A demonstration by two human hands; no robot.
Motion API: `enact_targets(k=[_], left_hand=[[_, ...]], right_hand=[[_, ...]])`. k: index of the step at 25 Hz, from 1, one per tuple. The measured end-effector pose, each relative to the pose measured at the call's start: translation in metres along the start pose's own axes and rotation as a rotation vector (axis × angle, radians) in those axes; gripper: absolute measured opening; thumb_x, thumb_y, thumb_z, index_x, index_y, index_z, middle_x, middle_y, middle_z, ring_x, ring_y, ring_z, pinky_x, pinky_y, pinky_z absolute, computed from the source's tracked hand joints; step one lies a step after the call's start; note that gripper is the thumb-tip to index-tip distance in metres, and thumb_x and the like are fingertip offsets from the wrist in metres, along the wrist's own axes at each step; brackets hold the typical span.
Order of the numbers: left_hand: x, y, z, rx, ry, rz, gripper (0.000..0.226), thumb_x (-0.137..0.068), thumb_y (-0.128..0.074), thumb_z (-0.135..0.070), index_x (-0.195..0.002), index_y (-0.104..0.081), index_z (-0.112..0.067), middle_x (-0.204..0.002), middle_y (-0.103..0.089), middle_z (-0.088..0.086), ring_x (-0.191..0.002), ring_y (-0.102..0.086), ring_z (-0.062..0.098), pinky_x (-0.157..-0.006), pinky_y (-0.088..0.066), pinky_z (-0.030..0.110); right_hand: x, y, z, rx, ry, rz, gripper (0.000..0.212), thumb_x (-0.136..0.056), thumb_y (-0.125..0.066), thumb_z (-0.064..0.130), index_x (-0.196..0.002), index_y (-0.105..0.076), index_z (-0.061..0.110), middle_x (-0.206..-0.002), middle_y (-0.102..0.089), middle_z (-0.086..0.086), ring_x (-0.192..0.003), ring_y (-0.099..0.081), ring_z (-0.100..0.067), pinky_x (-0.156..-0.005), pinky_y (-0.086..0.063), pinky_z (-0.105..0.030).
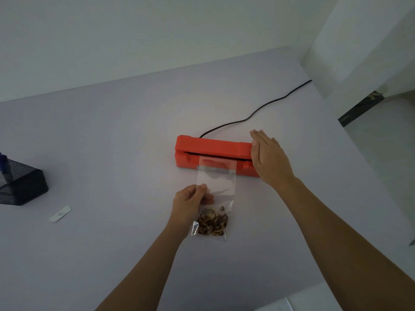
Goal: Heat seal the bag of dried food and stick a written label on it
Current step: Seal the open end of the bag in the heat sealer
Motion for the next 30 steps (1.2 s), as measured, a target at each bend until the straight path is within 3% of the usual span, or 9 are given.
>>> enact_targets(k=[4, 8, 18, 24, 30], left_hand=[[-0.002, 0.0008, 0.0039, 0.006, 0.009, 0.013, 0.023, -0.094, -0.053, -0.018, -0.085, -0.067, -0.002, -0.08, -0.071, 0.014, -0.071, -0.07, 0.019, -0.056, -0.057, 0.025], [-0.0035, 0.001, 0.0056, -0.012, -0.008, 0.014, 0.025, -0.094, -0.053, -0.018, -0.088, -0.067, 0.002, -0.079, -0.071, 0.013, -0.071, -0.071, 0.019, -0.064, -0.058, 0.028], [-0.0029, -0.0003, 0.0038, -0.006, -0.028, 0.017, 0.025, -0.094, -0.052, -0.016, -0.086, -0.067, 0.003, -0.077, -0.071, 0.014, -0.067, -0.07, 0.016, -0.06, -0.057, 0.024], [-0.0031, -0.0004, 0.0041, 0.004, -0.019, 0.02, 0.024, -0.094, -0.053, -0.017, -0.085, -0.068, 0.0, -0.077, -0.071, 0.014, -0.068, -0.07, 0.017, -0.067, -0.057, 0.034], [-0.0032, -0.0005, 0.0045, 0.009, -0.018, 0.019, 0.023, -0.094, -0.053, -0.017, -0.085, -0.067, -0.001, -0.078, -0.071, 0.015, -0.069, -0.07, 0.019, -0.069, -0.056, 0.035]], right_hand=[[-0.0015, -0.0031, -0.0026, -0.004, 0.006, -0.019, 0.056, -0.094, -0.014, 0.03, -0.138, -0.039, 0.005, -0.145, -0.042, -0.009, -0.14, -0.028, -0.019, -0.117, -0.014, -0.036], [-0.0015, -0.004, -0.0036, -0.028, 0.008, -0.033, 0.055, -0.094, -0.015, 0.028, -0.138, -0.039, 0.005, -0.145, -0.042, -0.009, -0.14, -0.028, -0.018, -0.116, -0.013, -0.034], [-0.0014, -0.0023, -0.0037, -0.05, 0.019, -0.053, 0.054, -0.094, -0.017, 0.027, -0.138, -0.039, 0.004, -0.145, -0.042, -0.009, -0.14, -0.028, -0.018, -0.115, -0.012, -0.031], [-0.0017, -0.0041, -0.0051, -0.05, 0.027, -0.048, 0.054, -0.094, -0.017, 0.026, -0.138, -0.038, 0.004, -0.145, -0.042, -0.009, -0.14, -0.028, -0.018, -0.115, -0.012, -0.03], [-0.0021, -0.0046, -0.0069, -0.041, 0.03, -0.05, 0.054, -0.095, -0.016, 0.027, -0.138, -0.038, 0.005, -0.146, -0.041, -0.008, -0.14, -0.028, -0.017, -0.114, -0.011, -0.027]])
Point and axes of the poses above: each hand's wrist, its own x-axis away from the middle knuckle, its own y-axis out of the back of the hand, z = x × y, the point moved 4 cm from there along -x, towards the middle knuckle
